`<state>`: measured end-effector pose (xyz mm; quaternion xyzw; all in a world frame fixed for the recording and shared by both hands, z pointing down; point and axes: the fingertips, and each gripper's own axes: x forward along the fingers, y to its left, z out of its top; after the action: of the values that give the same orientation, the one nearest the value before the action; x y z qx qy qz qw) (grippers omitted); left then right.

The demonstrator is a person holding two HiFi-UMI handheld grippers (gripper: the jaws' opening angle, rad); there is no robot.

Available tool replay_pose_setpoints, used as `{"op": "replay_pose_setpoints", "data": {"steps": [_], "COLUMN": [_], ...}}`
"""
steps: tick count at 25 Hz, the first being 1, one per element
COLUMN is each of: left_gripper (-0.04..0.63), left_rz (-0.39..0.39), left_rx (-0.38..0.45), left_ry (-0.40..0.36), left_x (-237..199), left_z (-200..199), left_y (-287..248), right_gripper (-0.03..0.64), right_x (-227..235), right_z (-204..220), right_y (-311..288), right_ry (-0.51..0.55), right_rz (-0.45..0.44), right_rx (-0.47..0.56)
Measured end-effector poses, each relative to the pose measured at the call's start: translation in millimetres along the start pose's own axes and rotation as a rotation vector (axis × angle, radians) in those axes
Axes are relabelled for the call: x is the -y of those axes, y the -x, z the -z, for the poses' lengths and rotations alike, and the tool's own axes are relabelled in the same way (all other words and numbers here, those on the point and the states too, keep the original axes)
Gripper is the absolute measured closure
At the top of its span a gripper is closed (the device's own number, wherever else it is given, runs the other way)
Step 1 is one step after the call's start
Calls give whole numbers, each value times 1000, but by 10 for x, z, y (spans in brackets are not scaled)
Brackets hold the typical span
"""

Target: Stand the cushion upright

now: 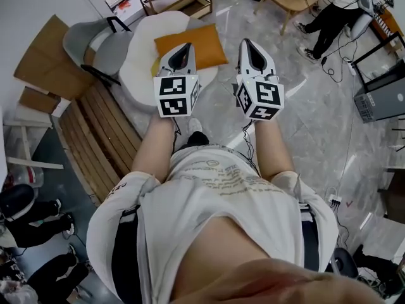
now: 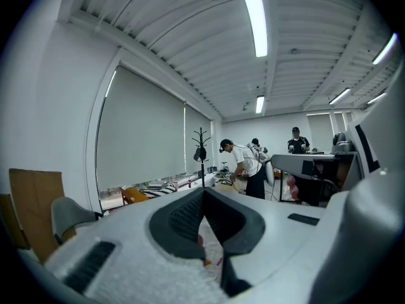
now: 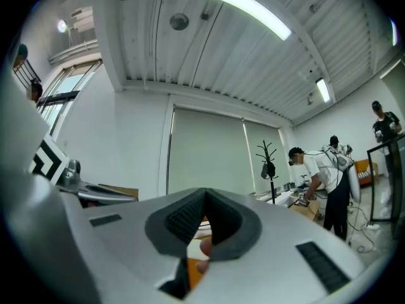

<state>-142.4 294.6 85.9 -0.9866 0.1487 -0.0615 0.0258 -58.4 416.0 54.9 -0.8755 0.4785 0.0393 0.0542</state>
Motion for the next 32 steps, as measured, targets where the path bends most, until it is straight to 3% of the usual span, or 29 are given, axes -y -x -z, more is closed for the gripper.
{"op": "replay_pose_setpoints", "data": {"steps": [14, 32], "left_gripper": [581, 581], "left_rz": [-23, -26], "left_rx": [-48, -41], "left_ry": [30, 80], "left_x": [-940, -2030], "left_z": [51, 104], "left_y": [-995, -1922], "right_gripper": [591, 591], "right_x": [-87, -302], "right_z": [264, 521], "right_y": [-1405, -2749], "right_ry": [-9, 18], "right_rz": [-34, -43], "right_rx": [-60, -99]}}
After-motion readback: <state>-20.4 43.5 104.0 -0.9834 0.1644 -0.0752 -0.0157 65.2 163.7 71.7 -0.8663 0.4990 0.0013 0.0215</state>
